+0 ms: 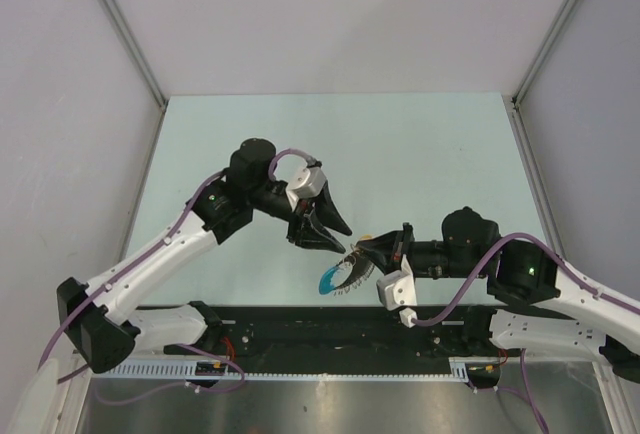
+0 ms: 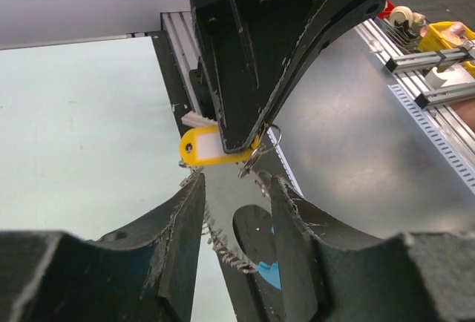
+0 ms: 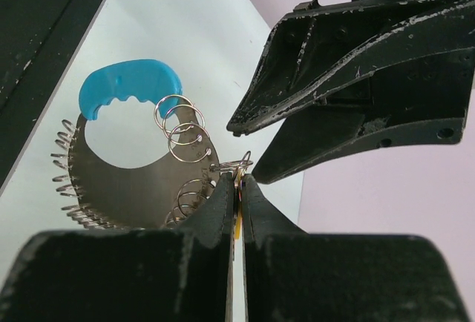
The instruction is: Remove the keys from the keyring
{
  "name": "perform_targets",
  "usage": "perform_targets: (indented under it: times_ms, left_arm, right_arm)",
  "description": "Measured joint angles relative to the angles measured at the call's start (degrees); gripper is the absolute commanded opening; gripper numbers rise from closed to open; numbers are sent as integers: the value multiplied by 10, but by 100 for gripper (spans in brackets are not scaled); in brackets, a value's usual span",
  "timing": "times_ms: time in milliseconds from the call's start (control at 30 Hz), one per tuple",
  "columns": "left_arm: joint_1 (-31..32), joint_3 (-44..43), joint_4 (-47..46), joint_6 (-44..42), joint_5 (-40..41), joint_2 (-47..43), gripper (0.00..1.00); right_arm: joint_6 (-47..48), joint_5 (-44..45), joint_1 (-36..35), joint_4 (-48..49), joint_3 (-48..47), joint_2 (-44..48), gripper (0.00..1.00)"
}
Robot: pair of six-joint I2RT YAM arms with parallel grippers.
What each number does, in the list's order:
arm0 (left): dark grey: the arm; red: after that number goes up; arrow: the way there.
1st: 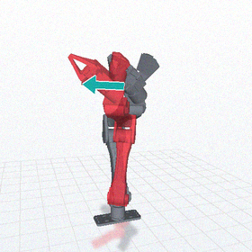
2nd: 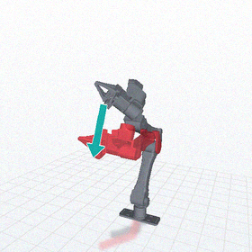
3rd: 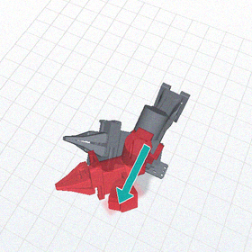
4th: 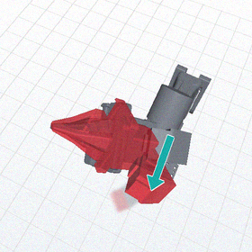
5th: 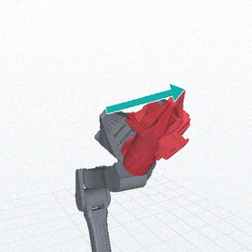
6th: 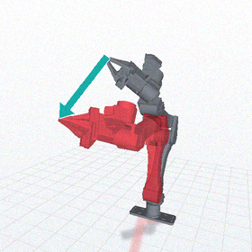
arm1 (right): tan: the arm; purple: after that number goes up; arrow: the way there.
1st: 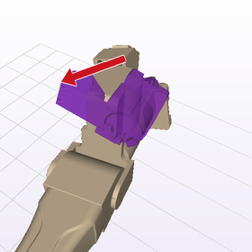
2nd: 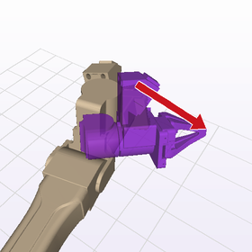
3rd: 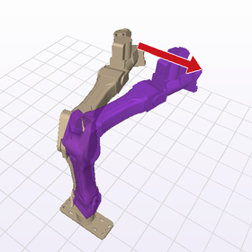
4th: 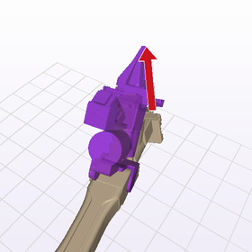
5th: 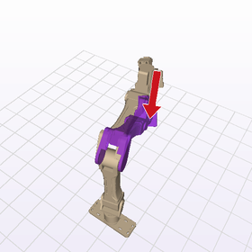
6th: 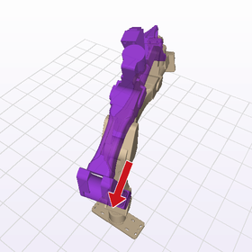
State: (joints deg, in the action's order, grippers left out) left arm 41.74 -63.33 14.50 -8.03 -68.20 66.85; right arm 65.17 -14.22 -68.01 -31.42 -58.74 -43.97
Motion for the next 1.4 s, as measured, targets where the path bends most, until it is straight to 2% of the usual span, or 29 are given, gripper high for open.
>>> perform_targets:
  times_ms: [67, 300, 467, 733, 967, 1200, 1267, 1400]
  left_arm:
    - [5, 0, -4, 1, -5, 5, 45]
    - [13, -8, -1, -3, -16, 28, 32]
    - [13, -12, 12, -11, -23, 31, 32]
    - [23, 9, -36, 19, -44, 31, 23]
    - [38, 10, -50, 31, -62, 36, 24]
    - [45, 15, -58, 35, -70, 47, 29]
    - [45, 15, -58, 35, -70, 52, 34]
    - [45, 15, -57, 35, -66, 58, 34]
  right_arm:
    - [0, -2, 0, 0, 0, -5, 0]
    - [-1, -3, 0, 0, 0, -14, 0]
    - [-2, -2, 0, 0, 0, -14, 0]
    - [-3, -3, 5, -14, 0, -6, 0]
    - [-7, -5, 16, -23, 0, 2, 0]
    - [-7, -7, 27, -35, 0, 6, 0]
    - [-8, -7, 29, -39, 0, 6, 0]
    - [-11, -9, 31, -45, 0, 6, 0]
